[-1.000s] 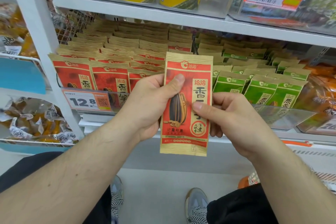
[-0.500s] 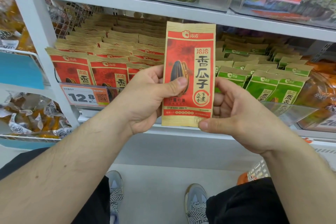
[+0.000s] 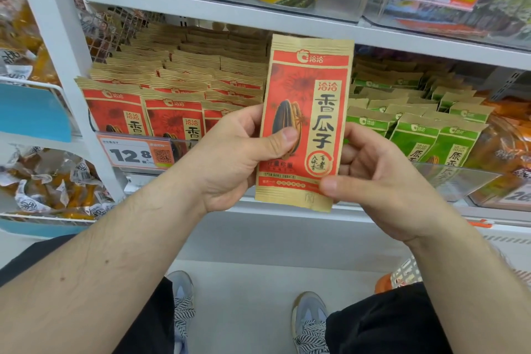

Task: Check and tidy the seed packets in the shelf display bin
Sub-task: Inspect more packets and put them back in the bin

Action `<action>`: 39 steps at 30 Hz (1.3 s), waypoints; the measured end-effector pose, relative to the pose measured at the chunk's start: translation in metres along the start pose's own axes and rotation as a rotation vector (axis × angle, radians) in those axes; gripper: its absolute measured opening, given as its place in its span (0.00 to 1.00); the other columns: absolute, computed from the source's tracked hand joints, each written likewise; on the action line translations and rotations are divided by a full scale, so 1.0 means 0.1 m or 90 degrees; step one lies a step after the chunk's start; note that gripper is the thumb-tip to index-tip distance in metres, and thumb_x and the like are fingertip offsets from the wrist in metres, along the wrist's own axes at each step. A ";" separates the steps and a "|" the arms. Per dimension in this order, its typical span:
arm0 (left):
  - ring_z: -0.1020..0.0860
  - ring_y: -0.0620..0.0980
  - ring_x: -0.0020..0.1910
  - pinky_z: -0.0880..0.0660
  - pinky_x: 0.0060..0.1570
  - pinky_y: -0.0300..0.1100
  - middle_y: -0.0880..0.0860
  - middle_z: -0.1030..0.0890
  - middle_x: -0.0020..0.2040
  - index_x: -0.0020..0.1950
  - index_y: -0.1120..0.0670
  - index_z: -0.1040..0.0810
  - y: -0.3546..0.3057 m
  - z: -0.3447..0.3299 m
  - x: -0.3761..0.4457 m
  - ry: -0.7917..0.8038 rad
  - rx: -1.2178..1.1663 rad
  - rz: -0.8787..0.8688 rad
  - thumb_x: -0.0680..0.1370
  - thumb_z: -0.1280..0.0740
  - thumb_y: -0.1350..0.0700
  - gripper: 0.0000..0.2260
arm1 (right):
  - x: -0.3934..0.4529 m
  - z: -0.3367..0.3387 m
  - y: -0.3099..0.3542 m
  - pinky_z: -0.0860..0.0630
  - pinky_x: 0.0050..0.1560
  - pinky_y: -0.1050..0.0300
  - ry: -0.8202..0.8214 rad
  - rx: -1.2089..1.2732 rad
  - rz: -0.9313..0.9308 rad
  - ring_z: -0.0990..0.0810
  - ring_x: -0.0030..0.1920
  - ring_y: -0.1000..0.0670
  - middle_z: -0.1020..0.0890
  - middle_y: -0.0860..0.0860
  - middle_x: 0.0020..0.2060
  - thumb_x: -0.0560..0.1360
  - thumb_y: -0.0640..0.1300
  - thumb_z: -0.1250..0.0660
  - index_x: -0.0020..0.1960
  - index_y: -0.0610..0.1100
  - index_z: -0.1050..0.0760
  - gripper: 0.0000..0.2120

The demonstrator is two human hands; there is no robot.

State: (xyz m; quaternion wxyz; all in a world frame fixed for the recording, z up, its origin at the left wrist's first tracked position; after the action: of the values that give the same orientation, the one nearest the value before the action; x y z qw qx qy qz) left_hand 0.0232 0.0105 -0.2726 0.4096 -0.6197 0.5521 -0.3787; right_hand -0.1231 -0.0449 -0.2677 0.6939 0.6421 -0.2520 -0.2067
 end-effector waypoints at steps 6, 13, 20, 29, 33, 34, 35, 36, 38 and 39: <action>0.18 0.39 0.42 0.19 0.49 0.48 0.43 0.18 0.49 0.55 0.45 0.23 -0.16 0.02 -0.08 -0.211 0.340 -0.123 0.69 0.24 0.45 0.18 | -0.08 -0.07 0.22 0.21 0.38 0.62 -0.288 -0.195 0.178 0.16 0.37 0.55 0.14 0.55 0.42 0.65 0.39 0.27 0.56 0.52 0.21 0.21; 0.16 0.55 0.50 0.20 0.51 0.58 0.52 0.15 0.50 0.54 0.50 0.21 -0.09 -0.09 -0.11 -0.138 0.177 -0.130 0.69 0.25 0.49 0.16 | -0.07 -0.40 0.23 0.34 0.38 0.74 -0.279 -0.631 0.280 0.30 0.35 0.63 0.31 0.65 0.34 0.66 0.47 0.25 0.57 0.49 0.23 0.21; 0.17 0.53 0.53 0.20 0.50 0.55 0.51 0.16 0.54 0.59 0.52 0.23 0.07 -0.01 -0.08 0.074 0.176 0.069 0.75 0.31 0.68 0.16 | -0.08 0.01 0.24 0.21 0.34 0.53 -0.412 -0.188 0.093 0.23 0.33 0.49 0.20 0.49 0.41 0.70 0.43 0.27 0.53 0.49 0.20 0.12; 0.16 0.52 0.42 0.19 0.43 0.48 0.55 0.14 0.45 0.50 0.55 0.17 -0.01 0.06 0.00 -0.051 0.145 0.026 0.74 0.32 0.59 0.07 | -0.04 -0.07 0.19 0.28 0.25 0.65 -0.323 -0.019 0.036 0.24 0.23 0.57 0.21 0.51 0.23 0.78 0.36 0.36 0.32 0.41 0.24 0.16; 0.17 0.52 0.40 0.19 0.39 0.46 0.56 0.15 0.42 0.50 0.58 0.17 0.00 0.06 0.01 -0.038 0.123 0.026 0.69 0.32 0.56 0.12 | -0.05 -0.08 0.22 0.38 0.19 0.72 -0.335 0.050 0.024 0.32 0.15 0.59 0.28 0.54 0.16 0.79 0.34 0.41 0.31 0.36 0.30 0.18; 0.17 0.52 0.39 0.19 0.39 0.46 0.56 0.15 0.42 0.49 0.58 0.17 0.00 0.06 0.00 -0.035 0.123 0.026 0.68 0.32 0.56 0.12 | -0.05 -0.08 0.23 0.38 0.19 0.72 -0.332 0.059 0.024 0.32 0.15 0.59 0.28 0.54 0.16 0.79 0.33 0.41 0.31 0.36 0.30 0.17; 0.17 0.52 0.39 0.19 0.38 0.46 0.56 0.15 0.42 0.49 0.58 0.16 0.01 0.05 0.00 -0.033 0.119 0.025 0.68 0.32 0.56 0.12 | -0.05 -0.09 0.24 0.38 0.19 0.72 -0.325 0.065 0.023 0.32 0.15 0.59 0.28 0.55 0.16 0.80 0.33 0.41 0.32 0.36 0.29 0.17; 0.17 0.51 0.39 0.19 0.38 0.46 0.56 0.14 0.42 0.48 0.57 0.16 0.01 0.05 0.00 -0.032 0.114 0.024 0.68 0.32 0.55 0.12 | -0.05 -0.09 0.23 0.38 0.19 0.72 -0.321 0.069 0.020 0.32 0.15 0.59 0.28 0.55 0.16 0.80 0.33 0.41 0.32 0.35 0.29 0.17; 0.17 0.52 0.39 0.19 0.38 0.46 0.56 0.14 0.43 0.48 0.57 0.16 0.00 0.04 -0.01 -0.026 0.121 0.039 0.67 0.31 0.55 0.12 | -0.05 -0.08 0.22 0.37 0.19 0.71 -0.325 0.070 0.021 0.32 0.15 0.59 0.28 0.54 0.16 0.80 0.34 0.41 0.32 0.35 0.29 0.17; 0.16 0.52 0.40 0.19 0.37 0.46 0.56 0.14 0.44 0.48 0.56 0.16 0.01 0.04 -0.02 -0.011 0.143 0.056 0.67 0.31 0.54 0.12 | -0.06 -0.07 0.22 0.36 0.19 0.70 -0.332 0.068 0.026 0.32 0.15 0.59 0.29 0.54 0.16 0.80 0.35 0.40 0.33 0.34 0.29 0.16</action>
State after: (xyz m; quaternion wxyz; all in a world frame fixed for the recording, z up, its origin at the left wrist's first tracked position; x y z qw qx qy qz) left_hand 0.0260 0.0130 -0.2750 0.4978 -0.5481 0.5292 -0.4144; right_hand -0.1245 -0.0341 -0.2468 0.5748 0.5974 -0.4458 -0.3376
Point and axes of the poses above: each hand's wrist, its own x-axis towards the middle knuckle, its own z-axis out of the back of the hand, y = z × x, the point moved 5 cm from there along x, towards the middle knuckle
